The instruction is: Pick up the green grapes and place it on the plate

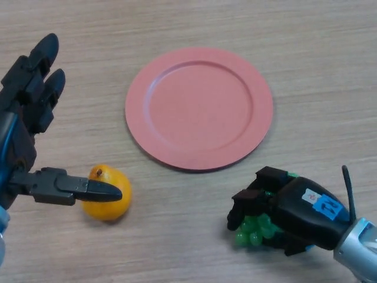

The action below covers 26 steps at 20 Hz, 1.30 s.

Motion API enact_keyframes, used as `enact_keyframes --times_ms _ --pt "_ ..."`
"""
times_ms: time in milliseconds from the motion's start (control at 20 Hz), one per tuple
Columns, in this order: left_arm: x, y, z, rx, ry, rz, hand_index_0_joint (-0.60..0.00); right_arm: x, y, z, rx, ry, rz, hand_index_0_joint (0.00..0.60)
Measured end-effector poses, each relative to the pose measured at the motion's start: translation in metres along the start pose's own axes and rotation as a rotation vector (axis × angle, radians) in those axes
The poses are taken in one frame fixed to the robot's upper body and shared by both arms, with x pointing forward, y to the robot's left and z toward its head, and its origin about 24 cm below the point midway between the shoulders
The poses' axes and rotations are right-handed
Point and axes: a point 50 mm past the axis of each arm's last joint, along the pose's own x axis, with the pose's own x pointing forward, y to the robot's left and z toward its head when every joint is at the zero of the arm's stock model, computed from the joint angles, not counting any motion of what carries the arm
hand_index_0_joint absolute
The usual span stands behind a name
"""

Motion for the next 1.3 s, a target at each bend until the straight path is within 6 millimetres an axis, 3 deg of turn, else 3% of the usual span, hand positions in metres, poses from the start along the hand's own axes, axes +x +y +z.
enact_keyframes --times_ms 100,400,700,1000,1100,1200,1250,1300 --pt "0.000 0.000 0.000 0.000 0.001 0.001 0.000 0.002 -0.009 -0.001 0.049 0.053 -0.014 0.600" --pt "0.000 0.000 0.000 0.000 0.001 0.002 0.000 0.018 -0.060 0.017 0.194 0.022 -0.221 0.600" --pt "-0.002 -0.002 0.007 -0.026 -0.036 -0.016 0.000 0.052 -0.097 0.035 0.135 -0.081 -0.268 0.600" --pt "-0.006 0.004 0.011 -0.043 -0.054 0.002 0.000 0.092 -0.101 0.051 0.114 -0.157 -0.246 0.600" --pt "-0.006 0.004 0.010 -0.046 -0.054 0.001 0.000 0.096 -0.099 0.049 0.252 -0.108 -0.244 0.600" --pt "-0.006 0.004 0.011 -0.045 -0.054 0.001 0.000 0.098 -0.096 0.046 0.307 -0.071 -0.241 0.400" --pt "-0.006 0.004 0.011 -0.045 -0.054 0.001 0.000 0.098 -0.097 0.046 0.308 -0.067 -0.246 0.250" --pt "-0.006 0.004 0.011 -0.044 -0.054 0.001 0.000 0.098 -0.097 0.046 0.308 -0.067 -0.255 0.151"
